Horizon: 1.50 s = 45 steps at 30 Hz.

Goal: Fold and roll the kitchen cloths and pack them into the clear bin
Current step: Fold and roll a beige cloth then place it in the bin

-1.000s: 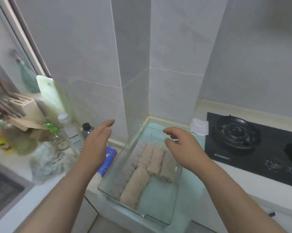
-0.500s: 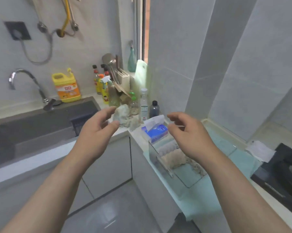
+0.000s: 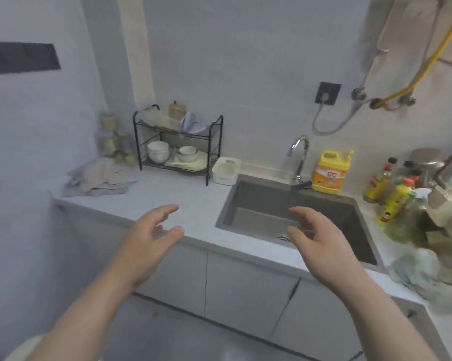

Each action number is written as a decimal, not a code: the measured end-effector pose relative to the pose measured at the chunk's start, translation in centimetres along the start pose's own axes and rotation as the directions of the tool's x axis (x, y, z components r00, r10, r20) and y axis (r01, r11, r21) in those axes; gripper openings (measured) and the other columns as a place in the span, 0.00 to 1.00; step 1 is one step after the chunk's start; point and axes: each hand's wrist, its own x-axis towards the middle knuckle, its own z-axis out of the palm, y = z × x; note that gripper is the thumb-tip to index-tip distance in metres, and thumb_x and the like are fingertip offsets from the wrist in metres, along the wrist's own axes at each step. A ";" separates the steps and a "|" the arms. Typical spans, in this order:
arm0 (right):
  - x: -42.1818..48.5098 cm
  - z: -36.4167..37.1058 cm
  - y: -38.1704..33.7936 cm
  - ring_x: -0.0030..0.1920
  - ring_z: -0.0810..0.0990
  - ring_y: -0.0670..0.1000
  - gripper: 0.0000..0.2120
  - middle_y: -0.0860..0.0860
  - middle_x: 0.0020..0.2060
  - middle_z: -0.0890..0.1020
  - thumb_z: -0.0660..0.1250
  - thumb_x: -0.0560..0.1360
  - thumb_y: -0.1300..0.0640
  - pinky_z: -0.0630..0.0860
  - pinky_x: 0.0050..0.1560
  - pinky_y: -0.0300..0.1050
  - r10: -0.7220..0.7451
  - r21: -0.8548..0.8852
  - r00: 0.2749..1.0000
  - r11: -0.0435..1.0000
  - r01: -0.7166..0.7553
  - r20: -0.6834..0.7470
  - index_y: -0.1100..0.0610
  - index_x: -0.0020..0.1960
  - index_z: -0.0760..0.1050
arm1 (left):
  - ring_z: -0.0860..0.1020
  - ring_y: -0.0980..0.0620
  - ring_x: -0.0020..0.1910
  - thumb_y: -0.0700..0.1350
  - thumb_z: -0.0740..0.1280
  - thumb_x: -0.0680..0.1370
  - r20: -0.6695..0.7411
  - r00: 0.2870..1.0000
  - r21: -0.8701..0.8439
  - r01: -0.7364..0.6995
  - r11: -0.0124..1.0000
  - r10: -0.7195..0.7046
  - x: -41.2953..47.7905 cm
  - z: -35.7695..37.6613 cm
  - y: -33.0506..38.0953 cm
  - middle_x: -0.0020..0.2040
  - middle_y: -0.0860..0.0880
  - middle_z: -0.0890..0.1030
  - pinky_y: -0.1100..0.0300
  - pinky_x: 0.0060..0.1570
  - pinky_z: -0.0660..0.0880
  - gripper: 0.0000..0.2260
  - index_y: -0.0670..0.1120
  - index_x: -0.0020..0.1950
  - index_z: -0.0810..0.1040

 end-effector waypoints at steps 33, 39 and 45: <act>41.3 35.9 -13.9 0.44 0.72 0.34 0.17 0.38 0.57 0.68 0.63 0.78 0.51 0.66 0.41 0.27 -0.143 0.198 0.874 0.979 0.055 0.464 0.41 0.66 0.69 | 0.71 0.56 0.66 0.51 0.71 0.72 -0.315 0.867 -0.010 0.403 0.915 -0.385 34.6 -22.0 -19.7 0.65 0.57 0.75 0.54 0.67 0.66 0.14 0.61 0.56 0.76; 45.2 41.9 -16.2 0.65 0.71 0.43 0.21 0.38 0.62 0.73 0.64 0.77 0.52 0.70 0.62 0.41 -0.154 0.180 0.845 0.981 0.070 0.512 0.45 0.69 0.66 | 0.70 0.57 0.66 0.52 0.68 0.75 -0.285 0.862 0.124 0.467 0.875 -0.420 41.1 -27.0 -25.3 0.67 0.56 0.72 0.53 0.67 0.66 0.17 0.59 0.63 0.74; 48.1 50.2 -19.2 0.67 0.69 0.44 0.21 0.41 0.68 0.68 0.61 0.79 0.51 0.64 0.61 0.34 -0.030 0.074 0.841 0.997 -0.012 0.540 0.46 0.71 0.65 | 0.70 0.53 0.67 0.51 0.64 0.77 -0.193 0.860 0.394 0.508 0.766 -0.471 48.2 -31.9 -36.0 0.70 0.54 0.70 0.56 0.65 0.68 0.21 0.56 0.70 0.69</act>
